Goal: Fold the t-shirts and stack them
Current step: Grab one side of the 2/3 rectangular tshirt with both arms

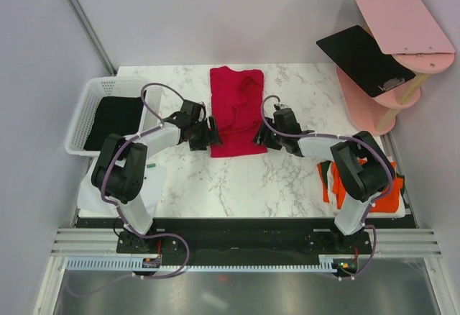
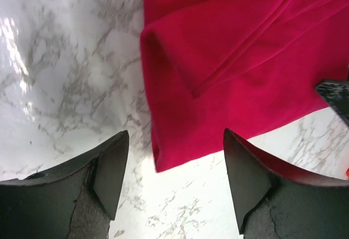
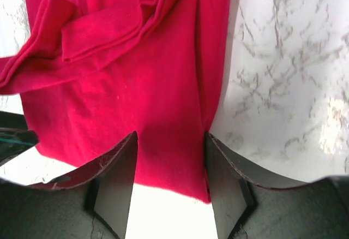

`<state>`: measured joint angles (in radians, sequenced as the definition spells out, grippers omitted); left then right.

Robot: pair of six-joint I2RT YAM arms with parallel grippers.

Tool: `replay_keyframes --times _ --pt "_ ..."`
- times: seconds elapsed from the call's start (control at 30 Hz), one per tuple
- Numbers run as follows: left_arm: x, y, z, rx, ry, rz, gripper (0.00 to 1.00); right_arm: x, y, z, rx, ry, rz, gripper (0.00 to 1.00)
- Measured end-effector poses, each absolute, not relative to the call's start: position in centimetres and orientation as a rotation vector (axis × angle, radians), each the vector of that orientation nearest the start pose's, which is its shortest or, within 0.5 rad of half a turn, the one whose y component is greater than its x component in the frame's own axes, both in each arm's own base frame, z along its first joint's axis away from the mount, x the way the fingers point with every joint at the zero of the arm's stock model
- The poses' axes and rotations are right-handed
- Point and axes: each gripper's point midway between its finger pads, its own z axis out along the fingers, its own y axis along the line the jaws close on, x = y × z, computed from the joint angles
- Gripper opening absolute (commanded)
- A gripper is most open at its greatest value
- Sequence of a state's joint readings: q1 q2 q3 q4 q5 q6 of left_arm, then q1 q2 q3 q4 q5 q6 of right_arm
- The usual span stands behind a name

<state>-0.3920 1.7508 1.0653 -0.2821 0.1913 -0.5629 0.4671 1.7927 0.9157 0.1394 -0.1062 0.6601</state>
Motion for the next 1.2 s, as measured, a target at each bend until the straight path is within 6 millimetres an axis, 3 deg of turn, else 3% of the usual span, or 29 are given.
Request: replay_keyframes --times 0.1,0.2,0.3,0.33,0.4,0.43,0.53,0.67,0.8,0.93,1.03,1.2 --pt "33.6 -19.9 3.2 -0.154 2.669 -0.583 0.77 36.3 23.5 3.1 0.172 2.413 0.69 0.6" --pt "32.7 -19.8 3.2 -0.156 2.671 -0.603 0.74 35.3 23.3 3.1 0.167 2.42 0.702 0.6" --pt "32.4 -19.9 3.1 -0.161 2.666 -0.625 0.5 34.9 23.3 3.0 0.166 2.409 0.723 0.51" --pt "32.3 -19.9 3.0 -0.168 2.667 -0.63 0.31 34.8 23.3 3.0 0.166 2.403 0.734 0.36" --pt "32.1 -20.1 2.6 -0.179 2.676 -0.65 0.06 34.5 23.5 2.7 0.169 2.399 0.763 0.2" --pt "31.9 -20.2 2.3 -0.182 2.682 -0.659 0.02 34.2 23.6 2.3 0.172 2.41 0.775 0.09" --pt "31.9 -20.8 2.0 -0.182 2.688 -0.696 0.02 33.8 24.5 1.9 0.179 2.414 0.853 0.02" --pt "31.8 -21.0 2.0 -0.172 2.677 -0.708 0.02 33.2 24.9 1.9 0.172 2.418 0.888 0.0" --pt "30.1 -20.4 2.6 -0.167 2.681 -0.711 0.02 31.2 24.4 2.0 0.14 2.464 0.878 0.0" --pt "28.2 -20.6 5.5 -0.12 2.645 -0.737 0.02 28.7 24.0 3.1 0.073 2.512 0.876 0.0" --pt "27.2 -20.9 8.9 -0.074 2.572 -0.776 0.02 27.4 23.8 4.8 0.016 2.511 0.89 0.0" --pt "26.8 -20.6 12.3 -0.048 2.506 -0.783 0.02 26.1 23.5 7.6 -0.051 2.474 0.915 0.0"
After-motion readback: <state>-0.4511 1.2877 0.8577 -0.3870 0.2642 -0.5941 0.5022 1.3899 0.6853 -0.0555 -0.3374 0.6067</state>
